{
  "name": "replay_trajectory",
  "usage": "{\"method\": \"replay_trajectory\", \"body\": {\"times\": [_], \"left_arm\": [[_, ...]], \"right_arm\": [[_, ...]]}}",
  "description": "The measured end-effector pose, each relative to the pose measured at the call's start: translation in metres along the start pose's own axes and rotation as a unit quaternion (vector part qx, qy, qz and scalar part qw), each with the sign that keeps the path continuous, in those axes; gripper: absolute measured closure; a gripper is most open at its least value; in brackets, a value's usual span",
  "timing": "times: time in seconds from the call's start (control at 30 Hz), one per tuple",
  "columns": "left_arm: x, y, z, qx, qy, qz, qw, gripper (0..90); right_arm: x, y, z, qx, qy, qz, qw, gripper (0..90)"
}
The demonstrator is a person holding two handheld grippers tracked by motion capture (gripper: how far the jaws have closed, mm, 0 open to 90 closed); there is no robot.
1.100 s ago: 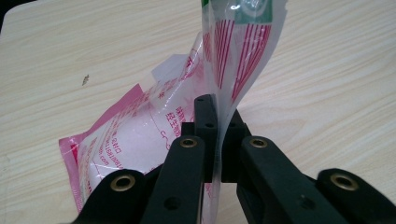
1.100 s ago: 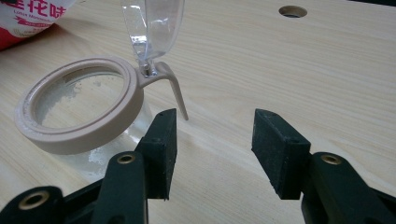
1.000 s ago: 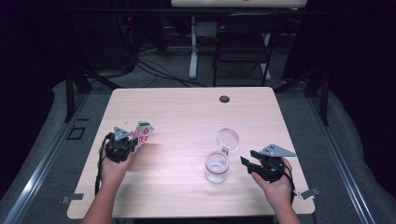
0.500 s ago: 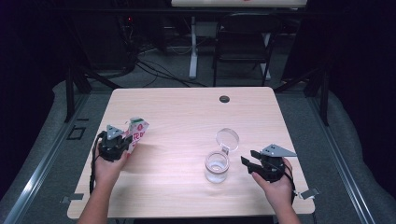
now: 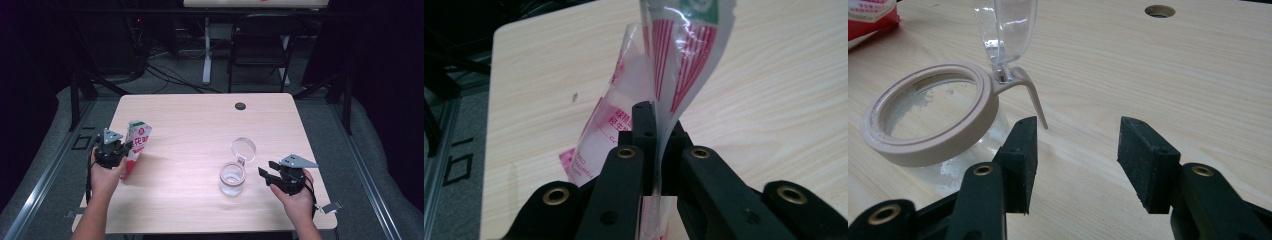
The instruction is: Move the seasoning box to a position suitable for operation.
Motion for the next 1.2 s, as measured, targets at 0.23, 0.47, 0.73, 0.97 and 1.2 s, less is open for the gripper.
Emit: {"method": "replay_trajectory", "body": {"times": [0.23, 0.47, 0.73, 0.97, 1.2], "left_arm": [[0.015, -0.007, 0.007, 0.004, -0.015, -0.006, 0.9999, 90.0], [0.024, -0.018, 0.011, 0.006, -0.028, -0.013, 0.9995, 90.0], [0.04, -0.03, 0.022, -0.004, -0.043, -0.005, 0.9991, 90.0], [0.039, -0.038, 0.034, -0.013, -0.036, -0.005, 0.9992, 90.0], [0.031, -0.044, 0.036, -0.017, -0.013, -0.01, 0.9997, 90.0]], "right_arm": [[-0.001, 0.0, 0.0, 0.0, 0.0, -0.003, 1.0, 50.3], [-0.002, -0.001, 0.001, -0.006, -0.001, -0.005, 1.0, 50.3], [-0.004, -0.001, 0.002, -0.008, 0.001, -0.008, 0.9999, 50.3], [-0.004, -0.001, 0.002, -0.009, 0.002, -0.009, 0.9999, 50.3], [-0.005, -0.001, 0.002, -0.009, 0.001, -0.008, 0.9999, 50.5]]}}
Point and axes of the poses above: each handheld gripper's, and its own axes: z roughly backward along the jaws, y roughly out of its underside, x roughly to its left, the point moved 2 cm from there along -z, roughly forward along the jaws, and after that the axes turned 10 degrees about -z, right-handed, at the moved point
